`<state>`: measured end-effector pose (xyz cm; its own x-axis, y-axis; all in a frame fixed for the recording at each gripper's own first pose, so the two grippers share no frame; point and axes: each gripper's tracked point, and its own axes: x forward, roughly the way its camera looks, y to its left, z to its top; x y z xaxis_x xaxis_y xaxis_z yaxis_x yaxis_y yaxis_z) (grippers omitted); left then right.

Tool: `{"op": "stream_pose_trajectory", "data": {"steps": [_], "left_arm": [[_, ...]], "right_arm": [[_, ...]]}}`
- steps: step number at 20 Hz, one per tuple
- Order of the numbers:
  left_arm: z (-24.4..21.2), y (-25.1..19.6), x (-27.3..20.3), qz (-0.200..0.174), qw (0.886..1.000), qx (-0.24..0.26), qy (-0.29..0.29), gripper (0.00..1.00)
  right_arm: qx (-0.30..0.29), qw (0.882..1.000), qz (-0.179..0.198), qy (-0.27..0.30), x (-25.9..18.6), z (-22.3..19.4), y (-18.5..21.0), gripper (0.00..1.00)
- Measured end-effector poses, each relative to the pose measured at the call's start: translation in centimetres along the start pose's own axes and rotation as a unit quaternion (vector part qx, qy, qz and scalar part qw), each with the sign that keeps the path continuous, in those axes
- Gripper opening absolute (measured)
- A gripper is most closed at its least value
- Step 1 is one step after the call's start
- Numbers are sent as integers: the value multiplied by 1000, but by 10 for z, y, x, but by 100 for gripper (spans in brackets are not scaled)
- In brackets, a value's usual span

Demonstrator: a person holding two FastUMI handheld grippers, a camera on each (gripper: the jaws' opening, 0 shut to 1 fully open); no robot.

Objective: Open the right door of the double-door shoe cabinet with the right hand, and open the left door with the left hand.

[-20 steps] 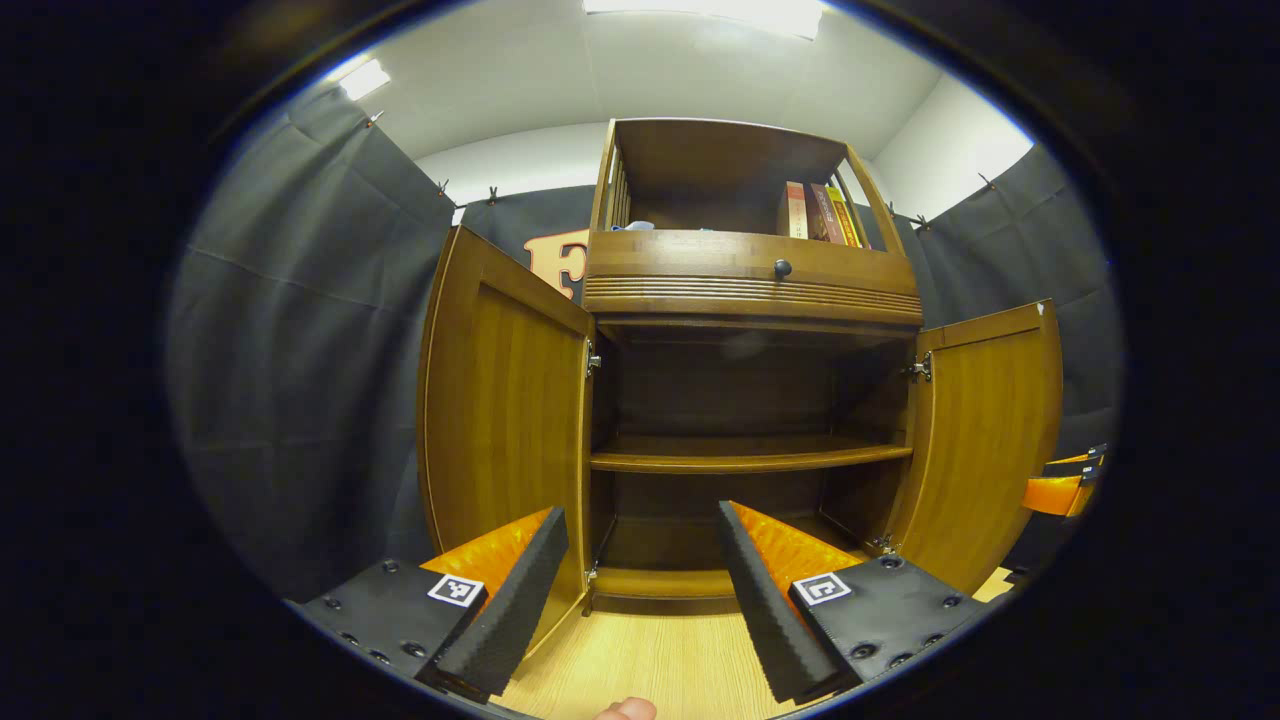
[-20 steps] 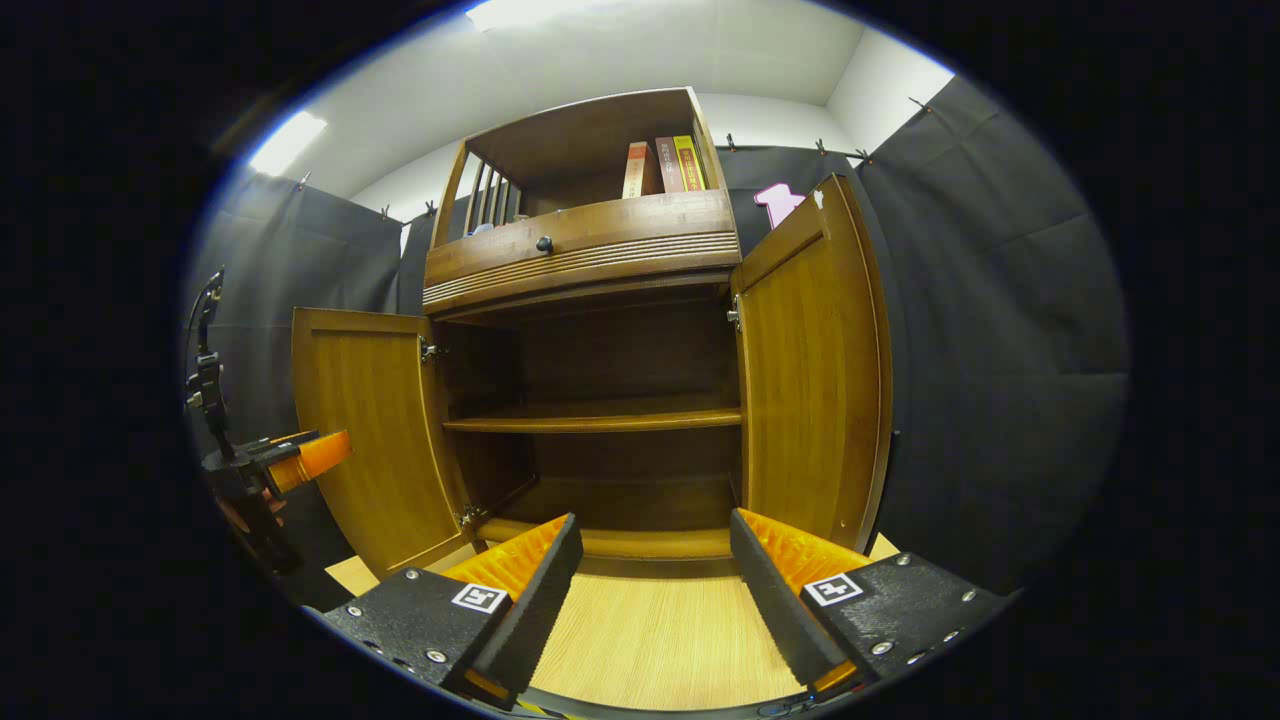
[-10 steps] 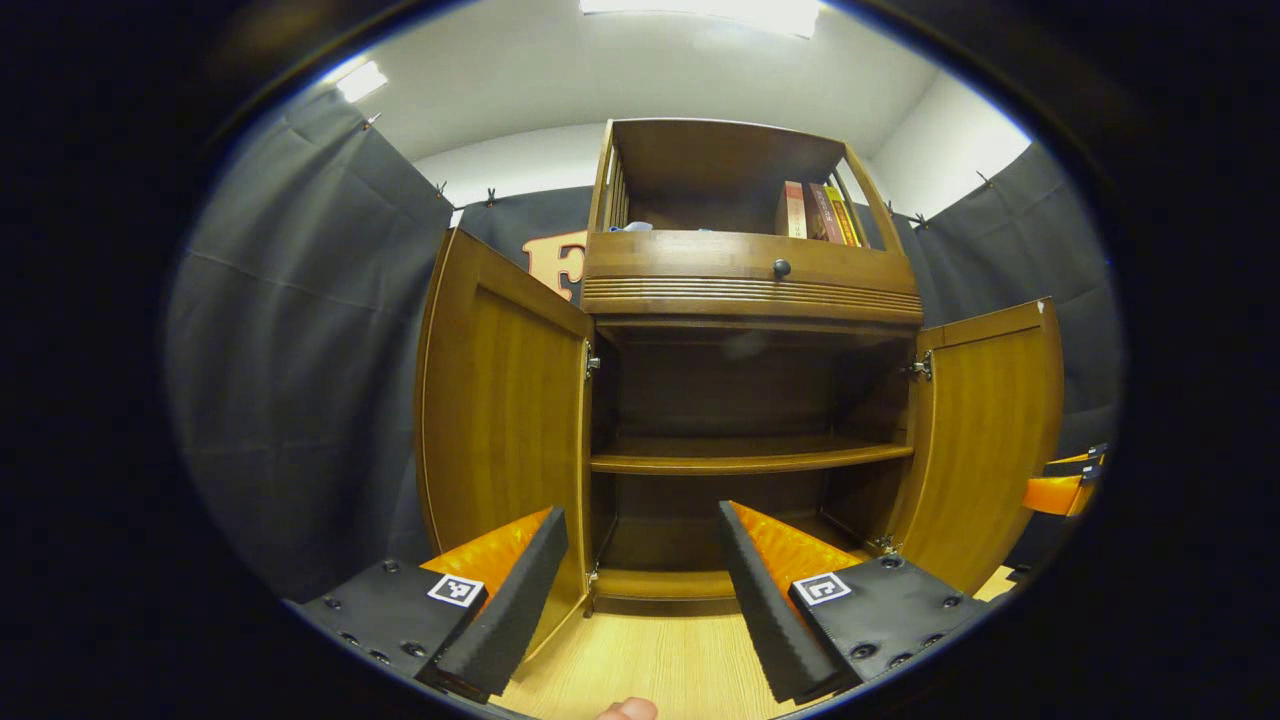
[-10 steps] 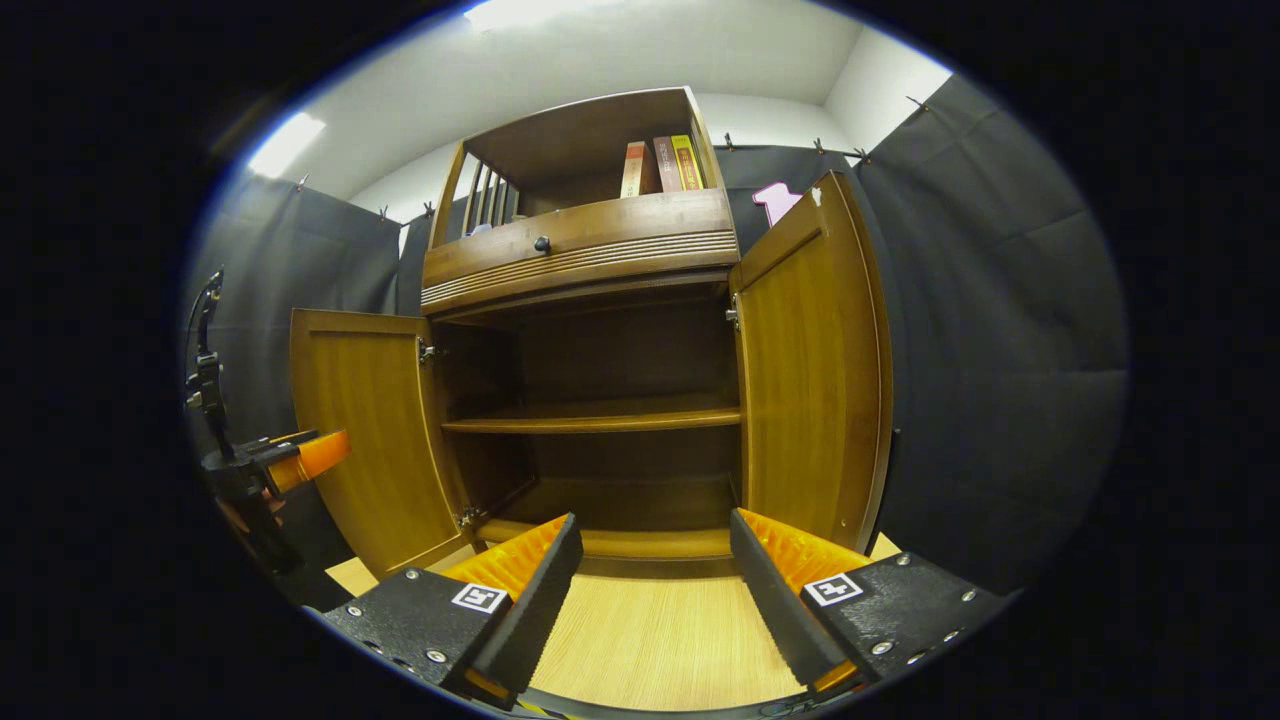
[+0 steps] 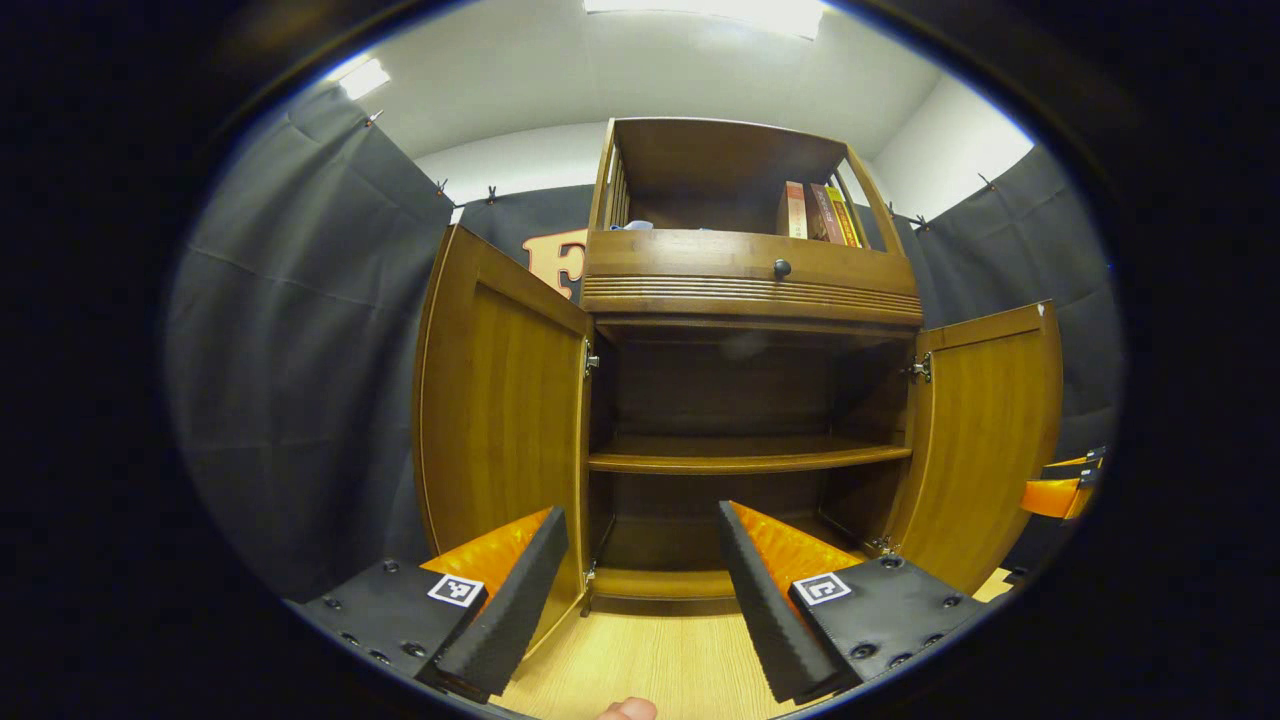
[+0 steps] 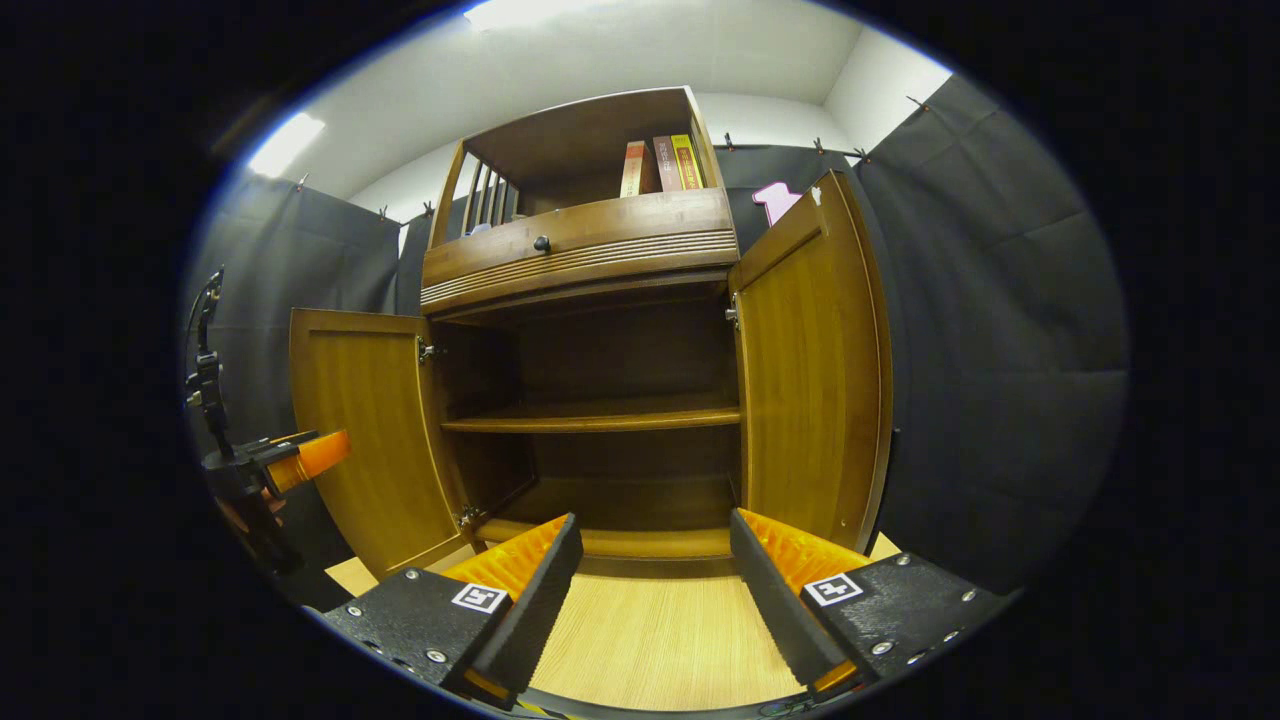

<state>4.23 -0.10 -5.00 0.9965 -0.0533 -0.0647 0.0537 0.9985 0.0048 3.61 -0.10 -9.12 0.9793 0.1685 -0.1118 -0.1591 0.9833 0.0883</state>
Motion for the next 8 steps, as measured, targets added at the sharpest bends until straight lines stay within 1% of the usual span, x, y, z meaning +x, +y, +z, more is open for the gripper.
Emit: {"op": "stream_pose_trajectory", "data": {"steps": [7,8], "left_arm": [[2,-3,0,-5,1000,0,-2,95],[2,-3,0,-5,1000,1,-2,96]], "right_arm": [[0,1000,0,-1,-1,-1,0,92],[0,1000,0,-1,-1,0,0,100]]}}
